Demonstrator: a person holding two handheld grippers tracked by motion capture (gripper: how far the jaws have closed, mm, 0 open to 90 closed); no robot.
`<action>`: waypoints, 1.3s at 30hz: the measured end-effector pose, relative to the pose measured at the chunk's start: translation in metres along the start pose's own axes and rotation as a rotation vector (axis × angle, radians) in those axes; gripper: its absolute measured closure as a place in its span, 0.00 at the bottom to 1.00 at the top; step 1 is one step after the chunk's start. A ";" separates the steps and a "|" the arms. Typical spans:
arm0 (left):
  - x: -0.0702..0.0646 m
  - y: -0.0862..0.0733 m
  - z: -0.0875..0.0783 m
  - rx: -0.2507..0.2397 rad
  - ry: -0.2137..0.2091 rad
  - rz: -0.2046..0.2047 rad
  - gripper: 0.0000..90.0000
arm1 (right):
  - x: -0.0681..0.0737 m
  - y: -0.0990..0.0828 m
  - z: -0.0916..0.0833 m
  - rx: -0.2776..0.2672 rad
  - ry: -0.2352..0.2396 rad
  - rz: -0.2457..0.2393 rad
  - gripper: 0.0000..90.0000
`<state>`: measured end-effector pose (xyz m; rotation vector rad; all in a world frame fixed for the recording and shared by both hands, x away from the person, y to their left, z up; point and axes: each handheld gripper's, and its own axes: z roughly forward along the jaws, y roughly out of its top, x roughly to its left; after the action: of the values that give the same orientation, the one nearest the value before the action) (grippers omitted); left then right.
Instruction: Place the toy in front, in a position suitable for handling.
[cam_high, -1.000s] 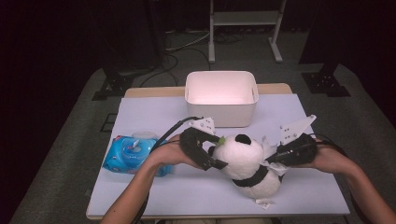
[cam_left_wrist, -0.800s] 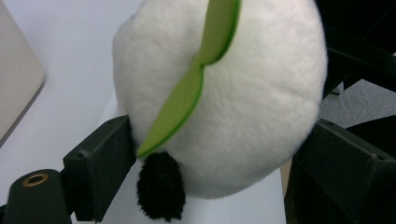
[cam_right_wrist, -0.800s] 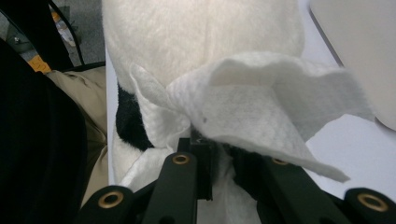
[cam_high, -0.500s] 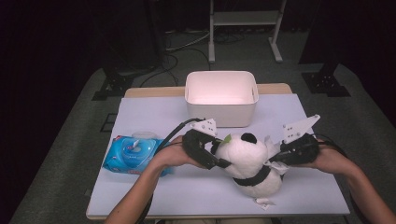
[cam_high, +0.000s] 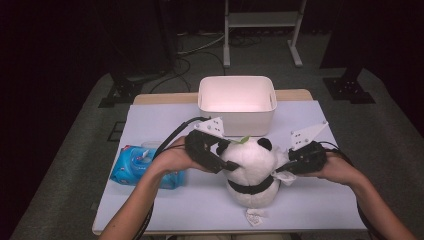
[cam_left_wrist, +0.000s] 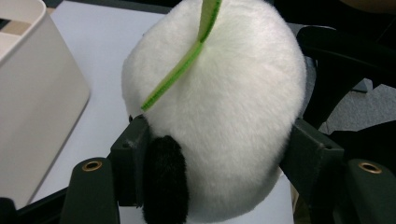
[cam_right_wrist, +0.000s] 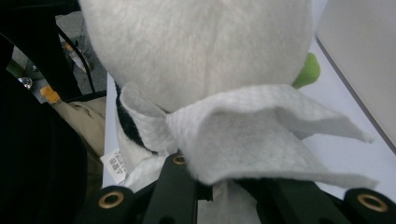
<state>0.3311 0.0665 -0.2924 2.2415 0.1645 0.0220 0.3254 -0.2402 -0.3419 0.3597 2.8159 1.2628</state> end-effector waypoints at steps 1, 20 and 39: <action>0.000 -0.001 0.000 -0.003 -0.002 -0.002 0.36 | 0.000 0.000 -0.002 -0.002 -0.002 0.006 0.89; 0.002 0.010 0.024 -0.017 -0.030 -0.003 0.34 | 0.008 0.032 -0.055 -0.079 -0.060 -0.044 0.89; 0.004 0.010 0.028 -0.025 -0.037 -0.012 0.33 | 0.002 0.016 -0.047 -0.069 -0.052 -0.003 0.89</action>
<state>0.3380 0.0391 -0.3024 2.2148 0.1571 -0.0245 0.3207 -0.2642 -0.2981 0.3789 2.7213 1.3261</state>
